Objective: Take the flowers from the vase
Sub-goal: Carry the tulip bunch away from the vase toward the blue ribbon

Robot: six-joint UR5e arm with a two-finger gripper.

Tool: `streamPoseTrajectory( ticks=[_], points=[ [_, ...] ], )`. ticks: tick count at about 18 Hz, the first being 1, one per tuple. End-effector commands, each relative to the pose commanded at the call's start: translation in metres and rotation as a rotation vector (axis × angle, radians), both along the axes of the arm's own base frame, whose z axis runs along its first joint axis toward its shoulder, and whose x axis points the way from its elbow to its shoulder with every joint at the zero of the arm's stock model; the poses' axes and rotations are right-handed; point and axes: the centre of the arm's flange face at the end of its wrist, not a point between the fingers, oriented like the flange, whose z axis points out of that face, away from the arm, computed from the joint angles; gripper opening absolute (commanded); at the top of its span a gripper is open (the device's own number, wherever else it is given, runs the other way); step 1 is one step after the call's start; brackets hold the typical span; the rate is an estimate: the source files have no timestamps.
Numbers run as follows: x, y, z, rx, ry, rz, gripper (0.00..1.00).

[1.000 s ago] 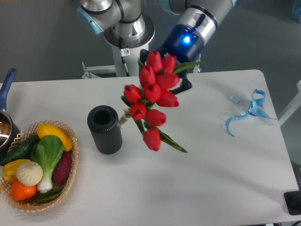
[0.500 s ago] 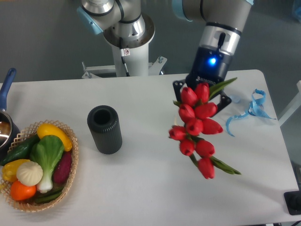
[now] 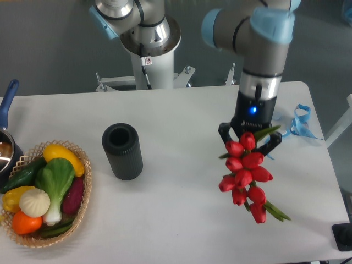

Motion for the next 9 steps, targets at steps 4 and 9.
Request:
streamPoseTrajectory(
  ticks=[4,9],
  points=[
    [0.008,0.013,-0.015,-0.077,0.009,-0.015,0.03],
    [0.016,0.016,-0.022,-0.105,-0.022,-0.026,0.03]
  ],
)
